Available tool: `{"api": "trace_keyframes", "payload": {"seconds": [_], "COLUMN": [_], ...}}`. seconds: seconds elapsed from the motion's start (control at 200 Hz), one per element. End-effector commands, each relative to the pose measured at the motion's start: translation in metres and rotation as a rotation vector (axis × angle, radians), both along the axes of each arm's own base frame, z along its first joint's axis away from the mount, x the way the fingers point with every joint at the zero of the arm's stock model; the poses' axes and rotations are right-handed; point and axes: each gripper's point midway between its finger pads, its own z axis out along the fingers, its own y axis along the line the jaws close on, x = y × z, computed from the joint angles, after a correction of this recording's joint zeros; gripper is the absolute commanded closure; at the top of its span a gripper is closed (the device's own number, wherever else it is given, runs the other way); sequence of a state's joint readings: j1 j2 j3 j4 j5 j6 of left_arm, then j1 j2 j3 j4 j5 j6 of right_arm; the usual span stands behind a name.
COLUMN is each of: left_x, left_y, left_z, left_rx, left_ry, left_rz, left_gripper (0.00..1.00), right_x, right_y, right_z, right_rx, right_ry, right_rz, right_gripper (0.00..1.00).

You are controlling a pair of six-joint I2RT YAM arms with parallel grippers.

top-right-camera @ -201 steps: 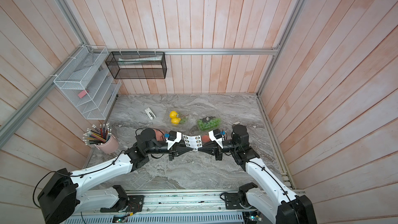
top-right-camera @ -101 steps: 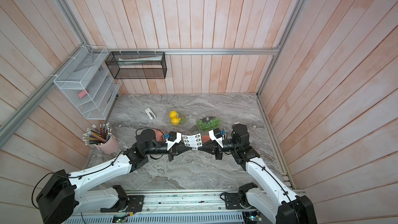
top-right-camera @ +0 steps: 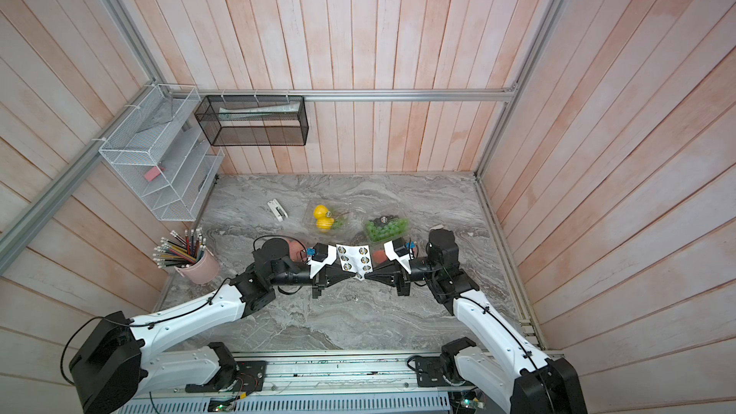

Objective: Label fruit boxes
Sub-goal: Adjust the label sticker.

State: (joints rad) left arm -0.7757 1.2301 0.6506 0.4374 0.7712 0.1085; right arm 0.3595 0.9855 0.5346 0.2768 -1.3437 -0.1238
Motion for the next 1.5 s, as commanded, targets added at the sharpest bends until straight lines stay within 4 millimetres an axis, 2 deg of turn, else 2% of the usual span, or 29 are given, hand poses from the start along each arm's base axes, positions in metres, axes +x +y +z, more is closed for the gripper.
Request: {"api": "trace_keyframes", "payload": {"seconds": [0.0,0.485,0.68,0.91,1.02,1.17,1.325,1.49], "left_x": [-0.002,0.0,-0.001,0.0,0.004,0.011,0.015,0.017], "left_y": [-0.003,-0.008,-0.007,-0.005,-0.003,0.001,0.004,0.003], "left_z": [0.004,0.01,0.011,0.011,0.013,0.014,0.014,0.015], "left_rx": [-0.01,-0.034,-0.036,-0.038,-0.048,-0.061,-0.065,-0.075], "left_ry": [-0.015,-0.019,-0.019,-0.022,-0.028,-0.039,-0.05,-0.058], "left_rz": [-0.035,-0.053,-0.051,-0.033,0.0,0.065,0.101,0.107], "left_gripper": [0.99,0.99,0.99,0.99,0.99,0.99,0.99,0.99], "right_x": [0.004,0.01,0.019,0.018,0.021,0.029,0.023,0.005], "right_y": [0.003,0.005,0.004,0.002,-0.001,-0.013,-0.023,-0.021], "right_z": [0.011,0.008,0.007,0.009,0.008,0.002,0.004,0.009], "right_rx": [0.008,0.006,-0.007,-0.002,-0.012,-0.05,-0.057,-0.031], "right_ry": [-0.044,-0.04,-0.065,-0.075,-0.071,-0.07,-0.104,-0.108], "right_rz": [-0.004,-0.024,-0.111,-0.123,-0.169,-0.309,-0.382,-0.294], "right_gripper": [1.0,1.0,1.0,1.0,0.82,0.74,0.75,0.8]}}
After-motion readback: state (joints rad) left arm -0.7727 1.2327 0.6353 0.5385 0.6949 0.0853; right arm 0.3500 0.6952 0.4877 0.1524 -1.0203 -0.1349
